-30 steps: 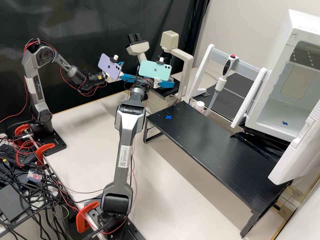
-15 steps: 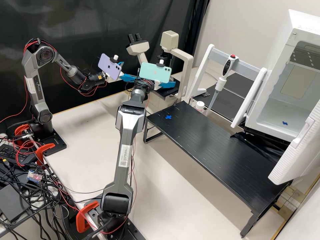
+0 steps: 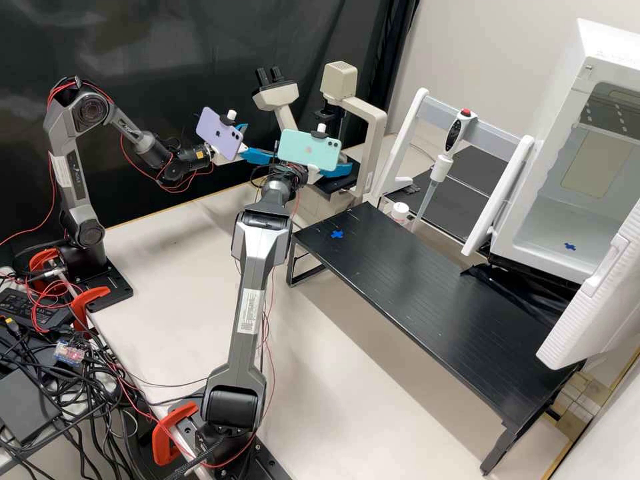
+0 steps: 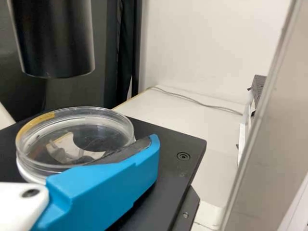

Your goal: Move the petri dish to the bench

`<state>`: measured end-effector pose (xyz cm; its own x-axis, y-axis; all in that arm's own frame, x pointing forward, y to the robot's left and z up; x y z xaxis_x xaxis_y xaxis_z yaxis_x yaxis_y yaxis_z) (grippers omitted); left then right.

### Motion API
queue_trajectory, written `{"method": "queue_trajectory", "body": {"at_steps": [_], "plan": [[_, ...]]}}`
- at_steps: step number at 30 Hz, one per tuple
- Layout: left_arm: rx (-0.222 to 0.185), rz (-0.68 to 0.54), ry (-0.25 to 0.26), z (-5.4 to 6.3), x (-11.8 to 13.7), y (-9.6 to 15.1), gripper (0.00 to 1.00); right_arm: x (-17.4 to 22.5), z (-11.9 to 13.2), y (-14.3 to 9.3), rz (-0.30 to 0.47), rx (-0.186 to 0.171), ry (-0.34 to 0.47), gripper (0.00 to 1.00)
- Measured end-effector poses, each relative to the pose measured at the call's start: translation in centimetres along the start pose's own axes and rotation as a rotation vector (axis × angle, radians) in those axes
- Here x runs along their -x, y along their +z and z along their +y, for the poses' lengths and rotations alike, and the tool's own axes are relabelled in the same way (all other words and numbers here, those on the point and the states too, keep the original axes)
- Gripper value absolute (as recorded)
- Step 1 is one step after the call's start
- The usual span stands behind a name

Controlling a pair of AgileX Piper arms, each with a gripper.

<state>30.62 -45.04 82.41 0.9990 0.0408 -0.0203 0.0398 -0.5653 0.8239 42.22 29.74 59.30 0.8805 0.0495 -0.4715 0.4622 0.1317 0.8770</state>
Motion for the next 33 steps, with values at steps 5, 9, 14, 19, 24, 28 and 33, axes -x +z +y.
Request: {"method": "queue_trajectory", "body": {"at_steps": [5,9,14,19,24,28,33], "plan": [[0.0,0.0,0.0,0.0,0.0,0.0,1.0,-0.17,-0.24,0.19,-0.004,-0.007,-0.004,0.0],[0.0,0.0,0.0,0.0,0.0,0.0,1.0,-0.2,-0.29,0.22,-0.005,-0.008,-0.005,0.0],[0.0,0.0,0.0,0.0,0.0,0.0,1.0,-0.23,-0.34,0.26,-0.006,-0.009,-0.005,0.0],[0.0,0.0,0.0,0.0,0.0,0.0,1.0,-0.23,-0.34,0.26,-0.006,-0.009,-0.005,0.0],[0.0,0.0,0.0,0.0,0.0,0.0,1.0,-0.23,-0.39,0.31,-0.007,-0.006,-0.006,0.0],[0.0,0.0,0.0,0.0,0.0,0.0,1.0,-0.24,-0.41,0.33,-0.008,-0.006,-0.007,0.0],[0.0,0.0,0.0,0.0,0.0,0.0,1.0,-0.24,-0.41,0.33,-0.008,-0.006,-0.007,0.0]]}}
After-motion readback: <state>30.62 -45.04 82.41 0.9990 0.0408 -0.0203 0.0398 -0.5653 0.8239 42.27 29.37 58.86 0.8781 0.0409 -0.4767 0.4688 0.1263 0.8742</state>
